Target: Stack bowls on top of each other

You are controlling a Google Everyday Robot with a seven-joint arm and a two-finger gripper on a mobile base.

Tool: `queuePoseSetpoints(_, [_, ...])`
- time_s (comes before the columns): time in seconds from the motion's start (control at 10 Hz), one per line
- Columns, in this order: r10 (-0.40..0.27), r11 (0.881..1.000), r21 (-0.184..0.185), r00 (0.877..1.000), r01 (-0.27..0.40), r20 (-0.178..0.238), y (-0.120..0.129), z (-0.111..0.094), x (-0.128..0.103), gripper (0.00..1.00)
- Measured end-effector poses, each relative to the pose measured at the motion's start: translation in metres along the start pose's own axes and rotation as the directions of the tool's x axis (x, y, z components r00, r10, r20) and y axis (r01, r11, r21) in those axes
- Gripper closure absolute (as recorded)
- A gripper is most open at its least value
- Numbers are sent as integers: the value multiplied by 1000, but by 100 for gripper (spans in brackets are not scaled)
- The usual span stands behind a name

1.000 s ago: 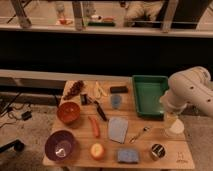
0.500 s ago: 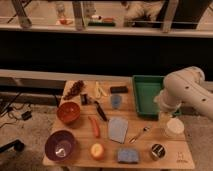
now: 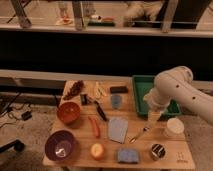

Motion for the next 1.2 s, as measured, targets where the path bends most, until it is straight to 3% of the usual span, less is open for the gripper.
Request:
queuePoseSetpoints(0.4, [-113, 994, 7, 991, 113, 68, -10, 15, -75, 20])
queuePoseSetpoints(1.2, [-114, 993, 13, 990, 113, 85, -4, 15, -78, 20])
